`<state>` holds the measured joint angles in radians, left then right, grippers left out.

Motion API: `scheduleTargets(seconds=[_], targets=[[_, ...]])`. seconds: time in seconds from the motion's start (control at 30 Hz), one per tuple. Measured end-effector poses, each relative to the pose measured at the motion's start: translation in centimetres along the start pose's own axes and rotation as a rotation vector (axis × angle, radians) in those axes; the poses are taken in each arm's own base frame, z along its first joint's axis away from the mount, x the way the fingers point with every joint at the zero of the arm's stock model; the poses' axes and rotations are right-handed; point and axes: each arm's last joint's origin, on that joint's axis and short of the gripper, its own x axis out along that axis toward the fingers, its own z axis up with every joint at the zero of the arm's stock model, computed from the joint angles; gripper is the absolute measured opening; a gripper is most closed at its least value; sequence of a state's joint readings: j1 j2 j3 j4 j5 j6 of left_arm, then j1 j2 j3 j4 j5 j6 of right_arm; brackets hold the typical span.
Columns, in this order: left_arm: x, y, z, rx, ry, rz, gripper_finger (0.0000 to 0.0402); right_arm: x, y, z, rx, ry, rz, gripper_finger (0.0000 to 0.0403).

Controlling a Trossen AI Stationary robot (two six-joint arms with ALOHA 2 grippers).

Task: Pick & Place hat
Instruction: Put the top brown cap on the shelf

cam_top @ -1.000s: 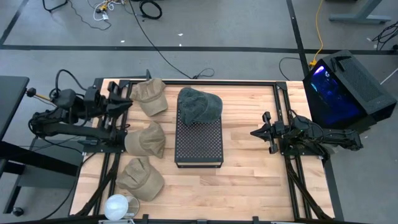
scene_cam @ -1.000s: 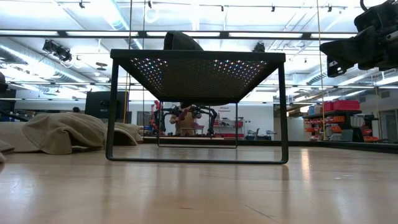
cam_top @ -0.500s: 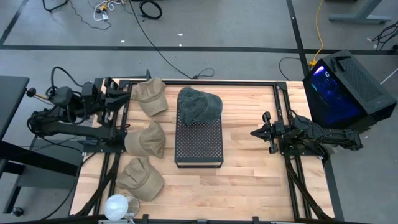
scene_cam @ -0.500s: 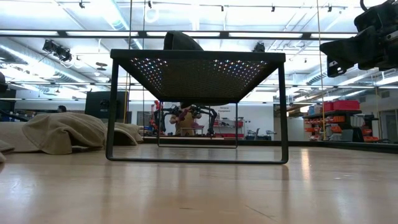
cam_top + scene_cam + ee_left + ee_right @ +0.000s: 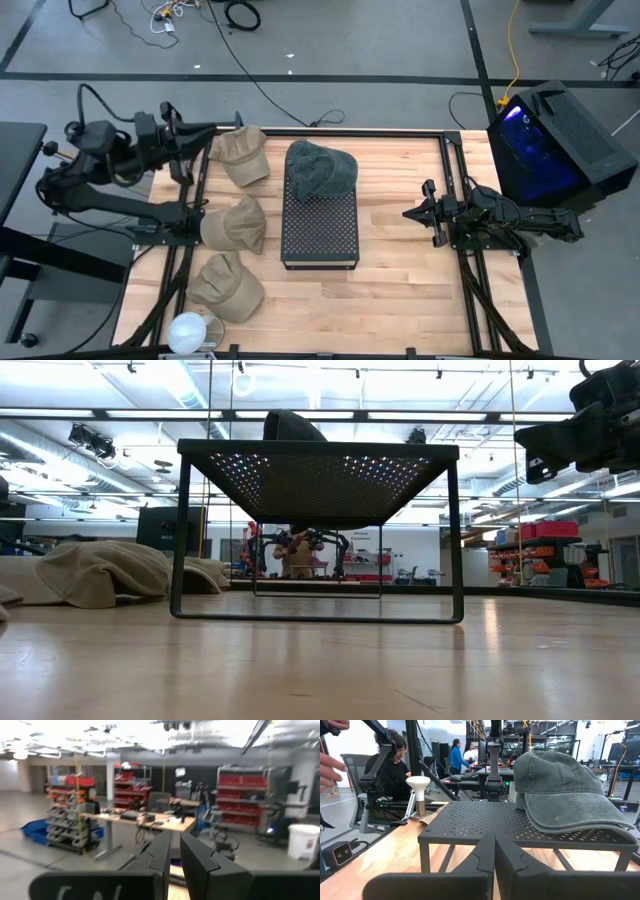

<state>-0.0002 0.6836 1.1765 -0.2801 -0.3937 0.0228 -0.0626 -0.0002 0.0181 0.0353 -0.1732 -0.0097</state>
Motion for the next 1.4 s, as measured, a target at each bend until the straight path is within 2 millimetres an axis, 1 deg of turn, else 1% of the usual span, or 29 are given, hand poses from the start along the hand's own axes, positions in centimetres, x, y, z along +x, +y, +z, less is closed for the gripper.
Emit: scheduleTargets(seconds=[0.17,0.27,0.5,0.7,1.0,1.2,1.4], targets=[[1.4,-0.4,0.1,0.085,0.055,0.056,0.0048,0.0,0.0,0.0,0.000,0.000,0.000,0.0007],[2.1,-0.5,-0.1,0.105,0.073,0.071,0.0048,0.0,0.0,0.0,0.000,0.000,0.000,0.0007],[3.6,-0.1,-0.7,0.139,0.109,0.142,0.0048,0.0,0.0,0.0,0.000,0.000,0.000,0.0007],[4.4,1.0,-1.0,0.202,0.131,0.266,0.0048,0.0,0.0,0.0,0.000,0.000,0.000,0.0007],[6.0,3.2,-2.1,0.289,0.221,0.422,0.0048,0.0,0.0,0.0,0.000,0.000,0.000,0.0007],[7.1,4.7,-2.9,0.338,0.277,0.502,0.0048,0.0,0.0,0.0,0.000,0.000,0.000,0.0007],[8.0,6.1,-3.6,0.353,0.324,0.547,0.0048,0.0,0.0,0.0,0.000,0.000,0.000,0.0007]])
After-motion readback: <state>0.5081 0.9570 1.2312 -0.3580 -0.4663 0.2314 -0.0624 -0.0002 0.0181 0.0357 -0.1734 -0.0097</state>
